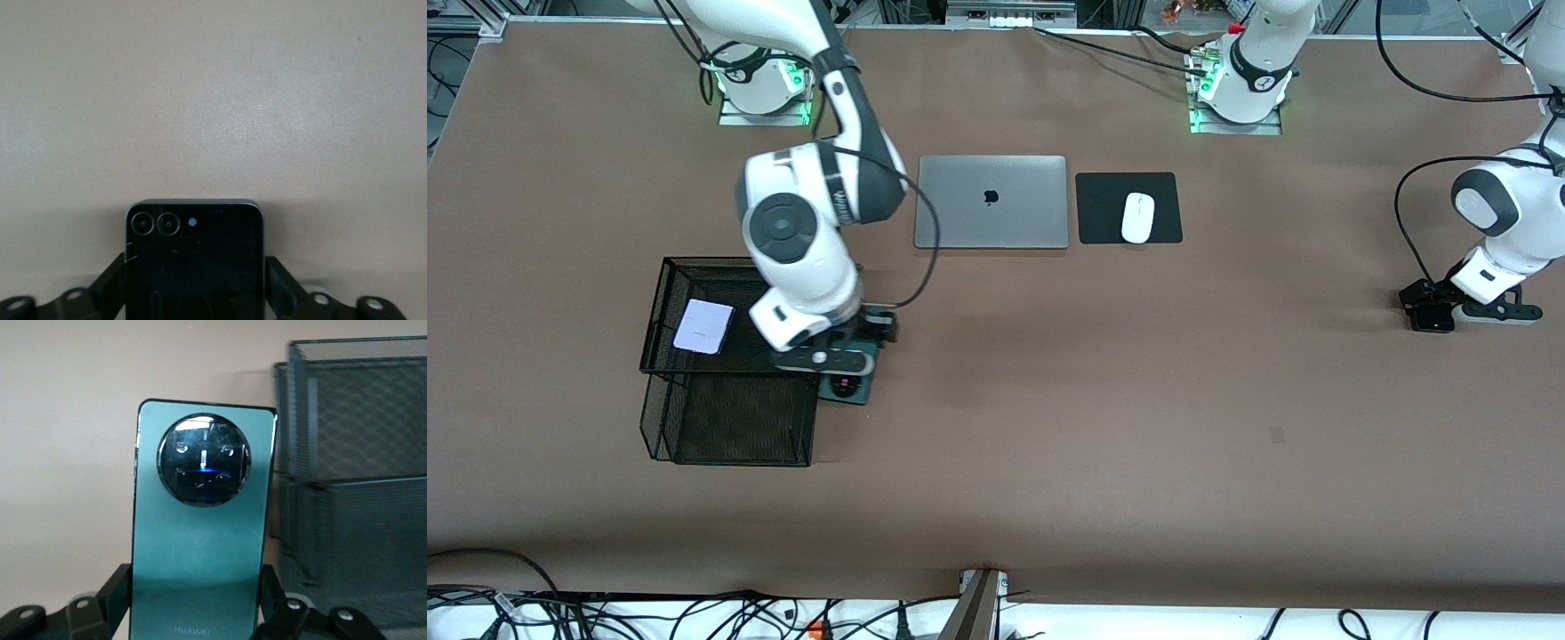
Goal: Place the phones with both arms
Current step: 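Carry the green phone into the holder while the left gripper grasps the flip phone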
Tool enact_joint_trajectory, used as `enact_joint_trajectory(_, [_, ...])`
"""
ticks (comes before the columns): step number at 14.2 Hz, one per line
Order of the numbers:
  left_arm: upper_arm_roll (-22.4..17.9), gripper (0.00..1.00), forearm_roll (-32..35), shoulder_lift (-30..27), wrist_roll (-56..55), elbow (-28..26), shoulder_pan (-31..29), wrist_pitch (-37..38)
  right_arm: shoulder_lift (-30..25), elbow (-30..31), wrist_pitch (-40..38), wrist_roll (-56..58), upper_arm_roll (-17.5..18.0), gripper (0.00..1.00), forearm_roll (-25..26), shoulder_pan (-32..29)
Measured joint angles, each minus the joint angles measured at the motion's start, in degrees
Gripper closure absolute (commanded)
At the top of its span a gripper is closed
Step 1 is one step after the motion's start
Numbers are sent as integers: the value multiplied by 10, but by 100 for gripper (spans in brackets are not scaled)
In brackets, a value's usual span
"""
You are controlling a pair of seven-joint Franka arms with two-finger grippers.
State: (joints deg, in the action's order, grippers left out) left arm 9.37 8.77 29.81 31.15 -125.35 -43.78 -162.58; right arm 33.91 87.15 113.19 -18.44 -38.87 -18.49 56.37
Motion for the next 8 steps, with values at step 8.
enact_joint_trajectory(8, [20,100,0,12,-64,72,64,97,-63,92,-65,143,-80,100,0,-2])
